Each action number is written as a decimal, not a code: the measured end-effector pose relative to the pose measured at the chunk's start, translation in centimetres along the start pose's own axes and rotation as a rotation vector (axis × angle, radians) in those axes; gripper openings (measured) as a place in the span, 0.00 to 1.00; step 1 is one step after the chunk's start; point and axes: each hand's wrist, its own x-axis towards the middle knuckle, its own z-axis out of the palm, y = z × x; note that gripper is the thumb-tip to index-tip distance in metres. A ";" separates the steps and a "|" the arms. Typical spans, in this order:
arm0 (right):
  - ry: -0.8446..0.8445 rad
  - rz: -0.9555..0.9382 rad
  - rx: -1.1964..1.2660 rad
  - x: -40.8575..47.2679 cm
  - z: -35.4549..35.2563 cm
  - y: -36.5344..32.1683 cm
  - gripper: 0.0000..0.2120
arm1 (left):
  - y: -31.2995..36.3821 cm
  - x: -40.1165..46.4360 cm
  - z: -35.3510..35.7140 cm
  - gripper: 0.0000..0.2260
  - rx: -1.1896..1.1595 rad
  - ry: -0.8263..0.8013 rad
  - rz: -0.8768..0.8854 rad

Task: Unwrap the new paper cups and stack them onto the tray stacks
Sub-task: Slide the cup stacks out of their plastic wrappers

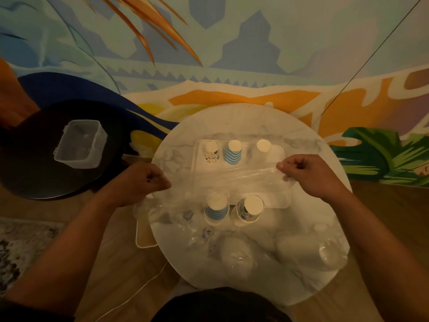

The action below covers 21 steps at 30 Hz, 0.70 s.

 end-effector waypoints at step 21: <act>-0.074 -0.064 0.076 1.7 7.1 -3.9 0.18 | -2.0 2.5 4.7 0.12 0.035 0.229 0.008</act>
